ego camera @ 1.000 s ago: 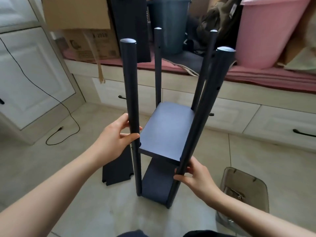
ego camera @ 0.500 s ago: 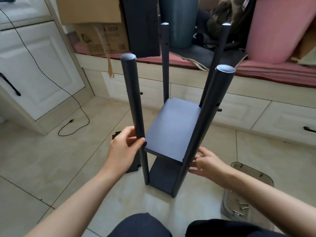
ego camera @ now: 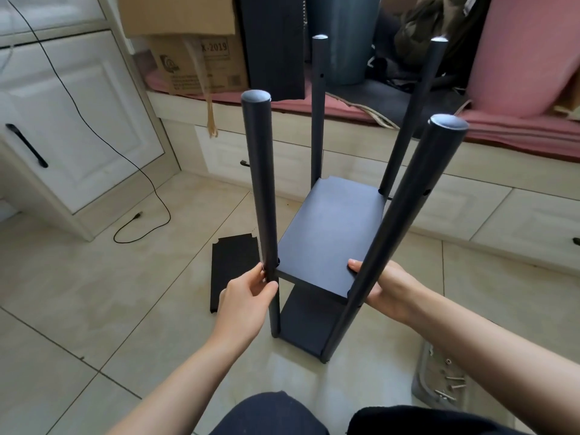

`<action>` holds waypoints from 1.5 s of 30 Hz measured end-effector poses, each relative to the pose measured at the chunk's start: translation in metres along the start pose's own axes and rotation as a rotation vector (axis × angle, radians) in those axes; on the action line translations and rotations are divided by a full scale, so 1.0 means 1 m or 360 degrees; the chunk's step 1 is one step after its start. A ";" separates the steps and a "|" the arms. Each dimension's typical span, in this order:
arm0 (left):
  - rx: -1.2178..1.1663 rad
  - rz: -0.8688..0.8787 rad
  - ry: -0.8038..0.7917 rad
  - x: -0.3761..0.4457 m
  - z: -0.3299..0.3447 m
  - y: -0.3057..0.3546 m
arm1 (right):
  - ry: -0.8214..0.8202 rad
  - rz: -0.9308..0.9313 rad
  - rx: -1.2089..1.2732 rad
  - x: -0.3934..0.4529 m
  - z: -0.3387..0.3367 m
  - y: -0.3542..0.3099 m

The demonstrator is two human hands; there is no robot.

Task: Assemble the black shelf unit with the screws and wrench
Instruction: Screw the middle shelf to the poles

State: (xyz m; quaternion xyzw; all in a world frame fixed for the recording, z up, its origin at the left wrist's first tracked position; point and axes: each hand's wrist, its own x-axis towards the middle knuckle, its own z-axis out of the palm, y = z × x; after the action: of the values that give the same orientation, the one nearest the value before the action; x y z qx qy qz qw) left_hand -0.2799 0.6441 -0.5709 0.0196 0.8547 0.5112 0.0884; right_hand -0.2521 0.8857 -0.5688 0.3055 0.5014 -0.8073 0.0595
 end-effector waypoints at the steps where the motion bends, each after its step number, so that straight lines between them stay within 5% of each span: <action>1: 0.0014 0.0010 -0.0004 -0.002 0.000 0.002 | -0.0007 -0.0019 -0.0001 0.000 -0.001 0.000; 28: 0.0237 -0.0043 -0.0284 -0.007 0.013 0.011 | -0.0174 -0.0069 -0.0197 -0.011 -0.009 -0.021; 37: 0.0062 -0.0129 0.0055 -0.019 0.021 0.014 | -0.0119 -0.0117 -0.0186 -0.005 -0.013 -0.014; 42: -0.0544 -0.0688 -0.0721 -0.027 0.038 0.034 | -0.0092 -0.0120 -0.0323 -0.009 -0.012 -0.015; 45: -0.0446 -0.0618 -0.0746 -0.029 0.049 0.049 | -0.0059 -0.0144 -0.0468 -0.008 -0.016 -0.017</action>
State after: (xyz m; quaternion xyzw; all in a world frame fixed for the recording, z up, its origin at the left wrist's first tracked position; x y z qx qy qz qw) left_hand -0.2461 0.7066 -0.5463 -0.0389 0.7202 0.5790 0.3801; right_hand -0.2453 0.9058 -0.5557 0.2556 0.6263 -0.7326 0.0763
